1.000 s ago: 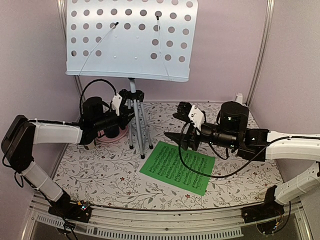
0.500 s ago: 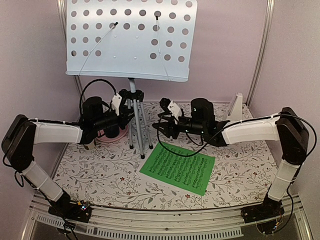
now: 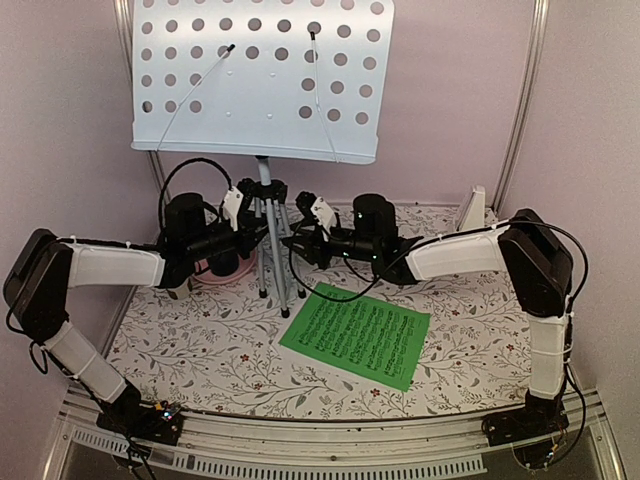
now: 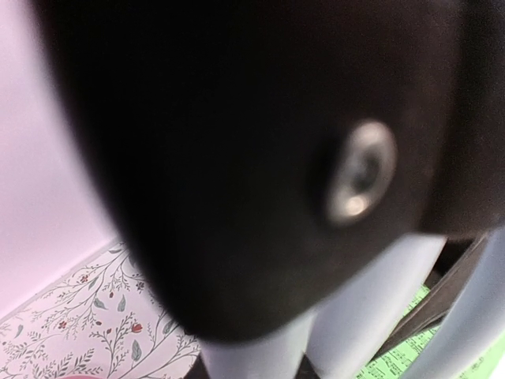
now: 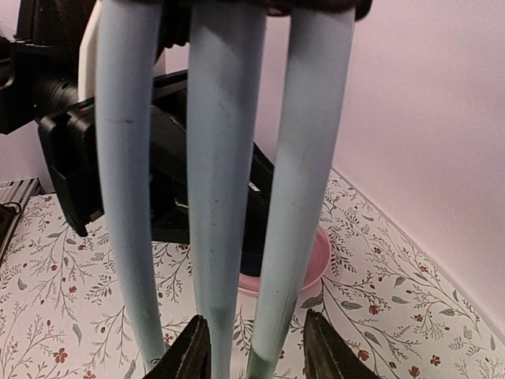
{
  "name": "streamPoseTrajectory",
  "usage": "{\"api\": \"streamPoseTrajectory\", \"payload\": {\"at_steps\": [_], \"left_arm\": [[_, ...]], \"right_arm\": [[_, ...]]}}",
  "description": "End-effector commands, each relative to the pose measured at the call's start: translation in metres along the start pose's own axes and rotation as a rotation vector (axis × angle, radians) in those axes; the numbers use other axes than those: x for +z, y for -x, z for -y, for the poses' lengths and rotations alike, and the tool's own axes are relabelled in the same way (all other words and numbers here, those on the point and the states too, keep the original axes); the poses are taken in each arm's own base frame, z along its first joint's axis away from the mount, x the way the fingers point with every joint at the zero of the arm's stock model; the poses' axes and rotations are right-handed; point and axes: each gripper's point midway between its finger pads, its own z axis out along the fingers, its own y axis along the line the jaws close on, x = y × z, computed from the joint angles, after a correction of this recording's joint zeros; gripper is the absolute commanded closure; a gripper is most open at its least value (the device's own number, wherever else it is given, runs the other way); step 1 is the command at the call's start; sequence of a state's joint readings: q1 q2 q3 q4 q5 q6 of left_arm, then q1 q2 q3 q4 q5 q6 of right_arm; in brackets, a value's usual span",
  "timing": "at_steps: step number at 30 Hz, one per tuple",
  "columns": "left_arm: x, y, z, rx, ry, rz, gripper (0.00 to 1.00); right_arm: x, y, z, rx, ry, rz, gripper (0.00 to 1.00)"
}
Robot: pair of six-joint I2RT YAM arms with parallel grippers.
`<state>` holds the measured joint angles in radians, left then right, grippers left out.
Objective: Set up the instrument practice props
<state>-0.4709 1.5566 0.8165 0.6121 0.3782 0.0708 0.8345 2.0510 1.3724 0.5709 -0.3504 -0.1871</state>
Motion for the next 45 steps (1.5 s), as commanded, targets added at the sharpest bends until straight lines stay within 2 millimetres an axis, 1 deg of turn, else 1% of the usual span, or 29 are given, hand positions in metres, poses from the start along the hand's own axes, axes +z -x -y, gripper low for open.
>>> {"api": "streamPoseTrajectory", "payload": {"at_steps": [1, 7, 10, 12, 13, 16, 18, 22, 29, 32, 34, 37, 39, 42, 45], "left_arm": [[0.002, 0.016, -0.011, 0.017, 0.022, 0.055, 1.00], [0.003, 0.015, -0.011, 0.020, 0.023, 0.056, 1.00], [0.002, 0.015, -0.013, 0.026, 0.026, 0.054, 1.00], [0.001, 0.016, -0.018, 0.025, 0.039, 0.057, 1.00], [0.000, 0.017, -0.018, 0.024, 0.036, 0.062, 1.00], [0.001, 0.020, -0.022, 0.029, 0.038, 0.066, 1.00], [0.002, 0.022, -0.027, 0.035, 0.043, 0.062, 1.00], [0.006, 0.027, -0.040, 0.044, 0.047, 0.035, 1.00], [0.012, 0.038, -0.066, 0.071, 0.062, 0.013, 1.00], [0.015, 0.042, -0.073, 0.079, 0.066, 0.014, 1.00], [0.016, 0.046, -0.079, 0.083, 0.071, 0.019, 1.00], [0.020, 0.052, -0.082, 0.080, 0.059, 0.030, 1.00], [0.023, 0.054, -0.084, 0.090, 0.057, 0.028, 1.00], [0.028, 0.055, -0.092, 0.098, 0.064, 0.016, 1.00], [0.035, 0.055, -0.103, 0.095, 0.067, 0.004, 1.00]], "right_arm": [[0.013, -0.003, 0.011, 0.020, -0.021, 0.020, 0.61], [0.022, -0.012, 0.022, 0.032, -0.070, 0.009, 0.67], [0.021, -0.013, 0.025, 0.027, -0.087, 0.006, 0.72], [0.019, -0.011, 0.029, 0.021, -0.102, 0.006, 0.78], [0.018, -0.009, 0.031, 0.017, -0.107, 0.008, 0.84], [0.012, -0.004, 0.039, 0.004, -0.134, 0.014, 0.96], [0.009, 0.001, 0.045, -0.009, -0.151, 0.019, 1.00], [0.002, 0.012, 0.057, -0.031, -0.192, 0.032, 1.00], [-0.017, 0.018, 0.086, -0.067, -0.281, 0.026, 1.00], [-0.026, 0.027, 0.096, -0.083, -0.314, 0.034, 1.00], [-0.031, 0.037, 0.101, -0.094, -0.329, 0.049, 1.00], [-0.036, 0.050, 0.105, -0.118, -0.344, 0.067, 1.00], [-0.039, 0.056, 0.108, -0.136, -0.360, 0.071, 1.00], [-0.044, 0.054, 0.121, -0.155, -0.402, 0.059, 1.00], [-0.052, 0.044, 0.134, -0.148, -0.443, 0.033, 1.00]]}}
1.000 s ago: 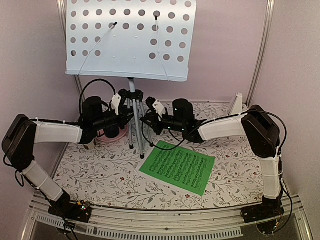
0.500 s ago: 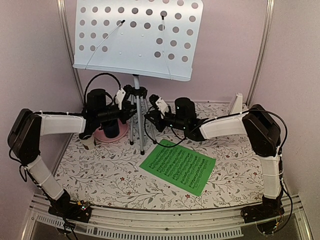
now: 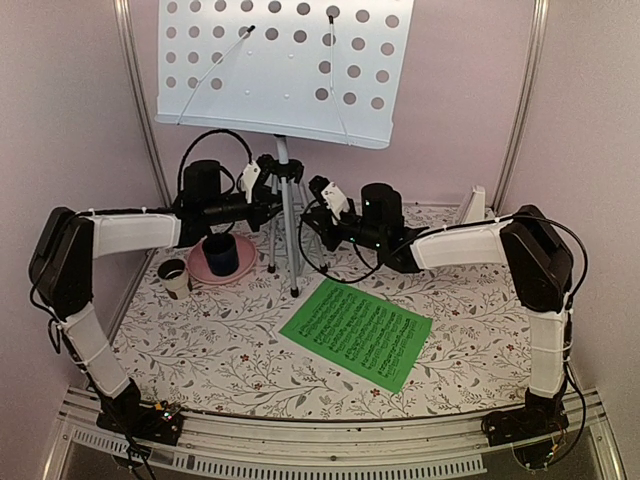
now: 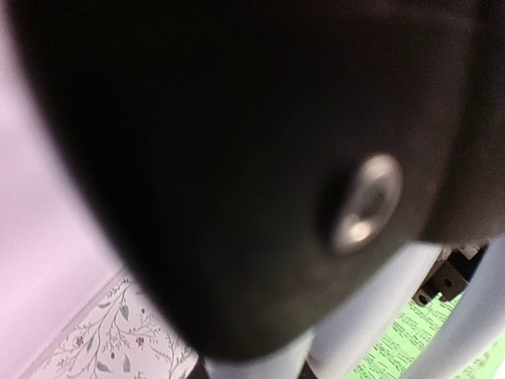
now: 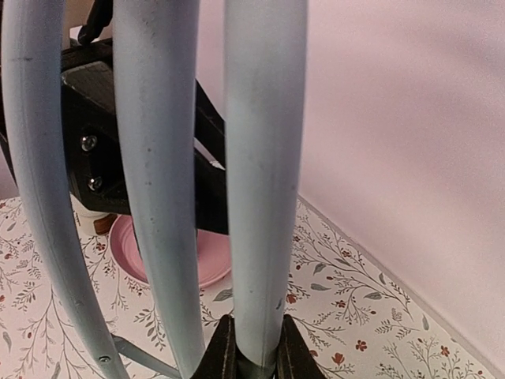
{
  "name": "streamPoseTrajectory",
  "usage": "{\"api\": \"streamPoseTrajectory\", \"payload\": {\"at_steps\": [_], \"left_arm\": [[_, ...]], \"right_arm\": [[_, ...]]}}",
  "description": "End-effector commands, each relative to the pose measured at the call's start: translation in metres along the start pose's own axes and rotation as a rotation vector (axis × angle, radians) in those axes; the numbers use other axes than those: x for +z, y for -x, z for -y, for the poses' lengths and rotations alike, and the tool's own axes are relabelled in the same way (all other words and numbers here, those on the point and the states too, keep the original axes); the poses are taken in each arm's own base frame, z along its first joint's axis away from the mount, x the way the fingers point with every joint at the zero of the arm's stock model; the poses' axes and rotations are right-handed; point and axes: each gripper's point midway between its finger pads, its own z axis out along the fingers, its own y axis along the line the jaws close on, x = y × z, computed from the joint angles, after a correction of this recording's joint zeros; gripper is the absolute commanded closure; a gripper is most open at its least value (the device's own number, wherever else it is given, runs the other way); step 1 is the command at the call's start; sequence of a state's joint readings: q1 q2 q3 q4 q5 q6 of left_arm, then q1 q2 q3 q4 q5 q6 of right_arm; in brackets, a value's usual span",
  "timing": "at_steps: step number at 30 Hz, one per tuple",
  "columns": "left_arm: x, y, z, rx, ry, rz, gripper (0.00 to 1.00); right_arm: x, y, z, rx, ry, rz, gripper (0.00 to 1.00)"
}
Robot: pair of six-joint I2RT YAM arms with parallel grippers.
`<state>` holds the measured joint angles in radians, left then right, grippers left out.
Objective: Set up the instrument practice props
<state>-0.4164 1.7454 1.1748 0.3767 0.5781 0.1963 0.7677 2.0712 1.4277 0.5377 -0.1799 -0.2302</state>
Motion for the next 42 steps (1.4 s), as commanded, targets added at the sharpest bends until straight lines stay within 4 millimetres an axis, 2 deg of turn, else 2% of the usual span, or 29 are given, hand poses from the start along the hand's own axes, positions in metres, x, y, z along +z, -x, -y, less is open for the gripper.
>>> {"api": "streamPoseTrajectory", "payload": {"at_steps": [1, 5, 11, 14, 16, 17, 18, 23, 28, 31, 36, 39, 40, 42], "left_arm": [[-0.024, 0.018, -0.086, 0.008, 0.224, 0.016, 1.00], [-0.020, 0.022, -0.104, 0.023, 0.239, 0.015, 1.00], [-0.007, 0.013, -0.125, 0.046, 0.239, -0.026, 1.00], [-0.005, 0.007, -0.137, 0.049, 0.246, -0.033, 1.00], [-0.006, 0.014, -0.144, 0.070, 0.255, -0.021, 1.00], [0.000, 0.000, -0.147, 0.070, 0.249, -0.039, 1.00], [0.003, -0.002, -0.149, 0.083, 0.248, -0.043, 1.00], [0.016, 0.000, -0.158, 0.105, 0.222, -0.031, 1.00], [0.027, -0.008, -0.144, 0.081, 0.170, -0.036, 0.97], [0.031, -0.015, -0.133, 0.061, 0.161, -0.046, 0.91], [0.029, -0.026, -0.115, -0.007, 0.138, -0.041, 0.72], [0.022, -0.024, -0.107, -0.033, 0.135, -0.009, 0.57], [0.019, -0.026, -0.103, -0.047, 0.137, -0.009, 0.53], [0.010, -0.019, -0.101, -0.050, 0.156, 0.004, 0.48]], "right_arm": [[-0.030, 0.040, 0.076, -0.102, -0.225, 0.068, 1.00], [-0.039, 0.023, 0.091, -0.114, -0.265, 0.026, 1.00], [-0.049, 0.002, 0.110, -0.117, -0.318, -0.026, 1.00], [-0.055, -0.001, 0.120, -0.124, -0.342, -0.036, 1.00], [-0.057, -0.003, 0.125, -0.123, -0.354, -0.039, 1.00], [-0.057, -0.004, 0.127, -0.123, -0.357, -0.040, 1.00], [-0.056, -0.004, 0.128, -0.122, -0.357, -0.039, 1.00], [-0.039, -0.007, 0.127, -0.070, -0.335, -0.029, 1.00], [-0.024, -0.014, 0.114, -0.045, -0.309, -0.037, 1.00], [-0.020, -0.020, 0.109, -0.029, -0.311, -0.049, 1.00], [-0.019, -0.023, 0.107, -0.010, -0.322, -0.057, 1.00], [-0.019, -0.024, 0.102, -0.018, -0.330, -0.063, 1.00], [-0.019, -0.024, 0.101, -0.023, -0.331, -0.065, 1.00], [-0.019, -0.024, 0.098, -0.026, -0.330, -0.064, 1.00]]}}
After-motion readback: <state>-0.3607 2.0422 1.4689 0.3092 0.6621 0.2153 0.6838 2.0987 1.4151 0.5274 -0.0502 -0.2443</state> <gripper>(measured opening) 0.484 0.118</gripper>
